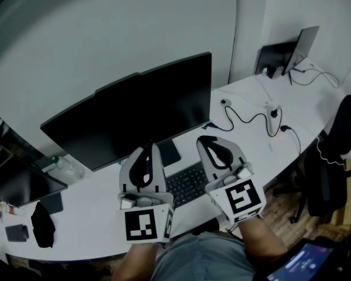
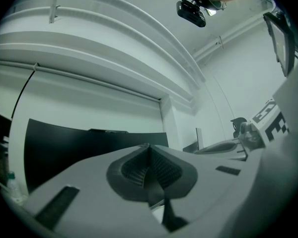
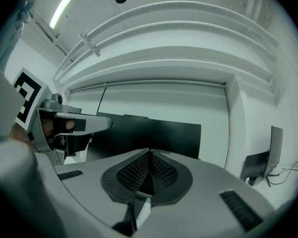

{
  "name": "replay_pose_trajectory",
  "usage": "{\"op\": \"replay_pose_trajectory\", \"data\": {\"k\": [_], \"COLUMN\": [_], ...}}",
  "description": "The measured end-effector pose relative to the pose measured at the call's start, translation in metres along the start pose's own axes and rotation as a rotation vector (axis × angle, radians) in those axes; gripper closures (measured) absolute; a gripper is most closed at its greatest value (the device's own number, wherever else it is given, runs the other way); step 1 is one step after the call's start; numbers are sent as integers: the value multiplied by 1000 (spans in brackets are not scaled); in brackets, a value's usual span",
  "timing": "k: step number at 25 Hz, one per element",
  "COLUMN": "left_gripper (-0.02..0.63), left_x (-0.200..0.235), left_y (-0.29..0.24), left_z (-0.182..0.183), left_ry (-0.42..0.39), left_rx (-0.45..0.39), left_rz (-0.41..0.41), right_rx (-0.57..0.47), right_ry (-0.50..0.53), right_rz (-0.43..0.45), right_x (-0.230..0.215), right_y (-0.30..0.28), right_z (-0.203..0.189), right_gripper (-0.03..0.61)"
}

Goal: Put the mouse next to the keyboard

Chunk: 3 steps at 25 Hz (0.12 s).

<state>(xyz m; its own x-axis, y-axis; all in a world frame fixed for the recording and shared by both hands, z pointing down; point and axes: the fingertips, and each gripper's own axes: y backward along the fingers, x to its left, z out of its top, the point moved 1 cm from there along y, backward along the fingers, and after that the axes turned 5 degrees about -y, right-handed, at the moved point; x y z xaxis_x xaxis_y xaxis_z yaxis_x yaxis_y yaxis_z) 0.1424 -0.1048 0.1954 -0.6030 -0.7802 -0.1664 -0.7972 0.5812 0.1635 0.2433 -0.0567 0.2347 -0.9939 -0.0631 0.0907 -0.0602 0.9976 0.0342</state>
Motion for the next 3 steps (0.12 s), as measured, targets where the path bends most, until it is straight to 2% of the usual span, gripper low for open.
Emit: {"op": "replay_pose_trajectory", "data": {"k": [3], "left_gripper": [609], "left_x": [-2], "left_y": [0], "left_z": [-2], "left_ry": [-5], "left_rx": [10], "left_rz": [-5], "right_rx": [-3], "right_ry": [-2], "right_rz": [-1], "right_x": [-1], "right_y": [0], "right_z": [1], "right_gripper": [565]}}
